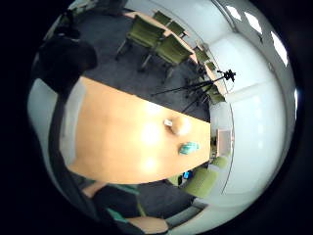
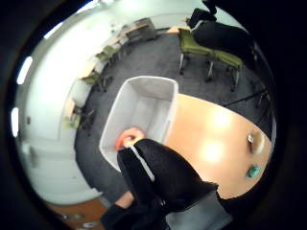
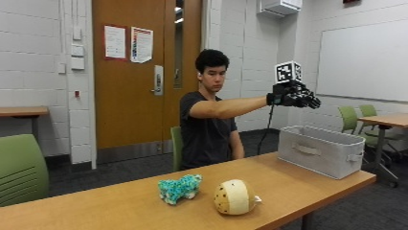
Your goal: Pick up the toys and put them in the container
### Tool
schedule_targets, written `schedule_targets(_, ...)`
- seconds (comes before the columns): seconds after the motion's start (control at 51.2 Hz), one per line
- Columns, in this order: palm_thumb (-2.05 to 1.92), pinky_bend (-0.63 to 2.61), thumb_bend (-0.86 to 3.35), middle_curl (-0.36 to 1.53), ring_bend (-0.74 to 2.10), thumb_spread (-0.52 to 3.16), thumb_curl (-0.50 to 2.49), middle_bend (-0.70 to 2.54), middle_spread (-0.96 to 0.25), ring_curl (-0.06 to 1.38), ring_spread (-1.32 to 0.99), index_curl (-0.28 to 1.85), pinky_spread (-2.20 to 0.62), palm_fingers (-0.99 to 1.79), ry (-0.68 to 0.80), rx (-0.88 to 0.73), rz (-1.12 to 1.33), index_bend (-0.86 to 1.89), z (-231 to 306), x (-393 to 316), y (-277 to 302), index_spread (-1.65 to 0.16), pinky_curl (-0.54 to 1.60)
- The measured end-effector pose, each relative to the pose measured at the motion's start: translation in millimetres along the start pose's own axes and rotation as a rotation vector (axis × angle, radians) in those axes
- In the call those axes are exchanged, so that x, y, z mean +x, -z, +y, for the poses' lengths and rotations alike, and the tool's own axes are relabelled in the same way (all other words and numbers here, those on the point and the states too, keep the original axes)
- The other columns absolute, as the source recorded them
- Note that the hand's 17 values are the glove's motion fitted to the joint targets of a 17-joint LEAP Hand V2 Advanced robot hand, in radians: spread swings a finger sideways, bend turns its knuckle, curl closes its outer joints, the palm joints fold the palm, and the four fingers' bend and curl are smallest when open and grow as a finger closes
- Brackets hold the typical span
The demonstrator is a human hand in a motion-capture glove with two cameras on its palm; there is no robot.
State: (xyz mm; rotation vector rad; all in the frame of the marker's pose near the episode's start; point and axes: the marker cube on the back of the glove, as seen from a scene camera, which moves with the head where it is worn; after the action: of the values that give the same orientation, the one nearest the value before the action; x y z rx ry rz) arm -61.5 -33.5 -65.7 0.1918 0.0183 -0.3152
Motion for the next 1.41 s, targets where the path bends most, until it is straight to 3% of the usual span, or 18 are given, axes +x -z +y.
schedule_targets(0.078,-0.16,1.03,-0.12,0.57,0.92,0.99,0.27,0.46,-0.17,0.33,-0.32,0.46,-0.21,0.20,-0.176,-0.028,0.098,0.23,6,50,-8,-0.42,0.35)
schedule_targets(0.352,-0.14,0.83,-0.10,0.54,0.66,1.01,0.19,0.45,-0.18,0.25,-0.36,0.50,-0.09,0.02,-0.349,-0.077,0.069,0.33,50,208,-43,-0.42,0.29)
schedule_targets(0.586,-0.13,0.71,-0.09,0.52,0.50,1.01,0.16,0.44,-0.20,0.20,-0.37,0.54,-0.04,0.10,-0.456,-0.100,0.057,0.48,80,299,-97,-0.44,0.26)
schedule_targets(1.035,-0.11,0.75,-0.08,0.45,0.41,0.99,0.15,0.27,-0.20,0.21,-0.31,0.50,-0.01,-0.02,-0.581,-0.216,-0.051,0.32,123,361,-221,-0.42,0.31)
schedule_targets(1.406,-0.08,0.84,-0.07,0.38,0.26,0.96,0.17,0.14,-0.19,0.21,-0.22,0.49,0.02,-0.02,-0.594,-0.391,-0.078,0.27,127,374,-282,-0.43,0.34)
